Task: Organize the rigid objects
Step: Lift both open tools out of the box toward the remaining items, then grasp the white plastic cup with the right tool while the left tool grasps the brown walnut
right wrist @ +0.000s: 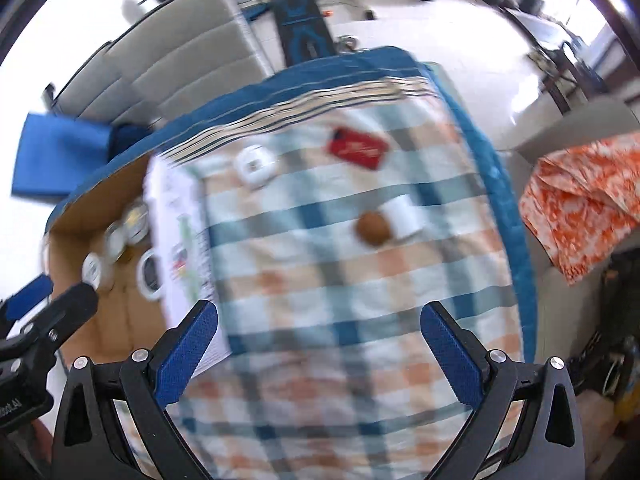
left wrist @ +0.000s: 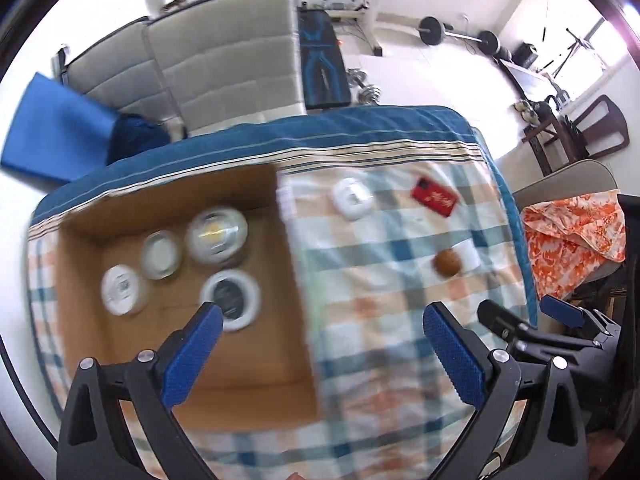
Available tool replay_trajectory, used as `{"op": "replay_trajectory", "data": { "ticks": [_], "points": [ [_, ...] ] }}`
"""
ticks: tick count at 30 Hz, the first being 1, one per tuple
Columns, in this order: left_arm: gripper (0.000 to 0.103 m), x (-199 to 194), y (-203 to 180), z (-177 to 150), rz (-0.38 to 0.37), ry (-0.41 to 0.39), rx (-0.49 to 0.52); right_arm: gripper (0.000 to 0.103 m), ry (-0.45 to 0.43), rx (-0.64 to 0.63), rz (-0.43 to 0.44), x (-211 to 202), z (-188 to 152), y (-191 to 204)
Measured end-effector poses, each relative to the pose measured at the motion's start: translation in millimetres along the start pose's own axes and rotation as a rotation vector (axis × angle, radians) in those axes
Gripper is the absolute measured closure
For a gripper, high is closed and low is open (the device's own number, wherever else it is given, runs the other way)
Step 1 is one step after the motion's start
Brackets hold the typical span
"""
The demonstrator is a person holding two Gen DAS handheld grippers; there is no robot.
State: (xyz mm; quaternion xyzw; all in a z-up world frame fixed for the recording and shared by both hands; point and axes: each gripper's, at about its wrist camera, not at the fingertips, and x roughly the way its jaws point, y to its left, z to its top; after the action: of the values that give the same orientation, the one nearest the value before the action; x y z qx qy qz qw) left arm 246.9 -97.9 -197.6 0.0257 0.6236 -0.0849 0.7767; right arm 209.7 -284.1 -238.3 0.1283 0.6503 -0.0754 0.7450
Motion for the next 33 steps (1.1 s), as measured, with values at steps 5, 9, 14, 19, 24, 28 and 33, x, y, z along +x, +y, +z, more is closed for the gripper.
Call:
{"op": "replay_trajectory", "data": {
  "ticks": [5, 9, 14, 19, 24, 28, 33],
  "points": [
    [0.000, 59, -46, 28, 0.034, 0.053, 0.013, 0.035, 0.054, 0.049, -0.004, 51, 40, -55],
    [0.000, 104, -64, 36, 0.054, 0.111, 0.010, 0.051, 0.127, 0.052, 0.002, 98, 60, -75],
    [0.000, 139, -70, 35, 0.073, 0.166, -0.001, 0.057, 0.188, 0.055, 0.061, 138, 70, -87],
    [0.000, 149, -68, 33, 0.065, 0.180, -0.031, 0.061, 0.219, 0.044, 0.139, 161, 74, -90],
    [0.002, 152, -74, 32, 0.033, 0.196, -0.050, 0.068, 0.220, 0.031, 0.158, 162, 74, -97],
    [0.004, 155, -88, 29, -0.024, 0.212, -0.046, 0.069, 0.199, 0.029, 0.102, 146, 72, -119],
    [0.026, 174, -115, 32, -0.091, 0.268, -0.042, 0.069, 0.194, 0.079, 0.093, 138, 66, -156]
  ]
}}
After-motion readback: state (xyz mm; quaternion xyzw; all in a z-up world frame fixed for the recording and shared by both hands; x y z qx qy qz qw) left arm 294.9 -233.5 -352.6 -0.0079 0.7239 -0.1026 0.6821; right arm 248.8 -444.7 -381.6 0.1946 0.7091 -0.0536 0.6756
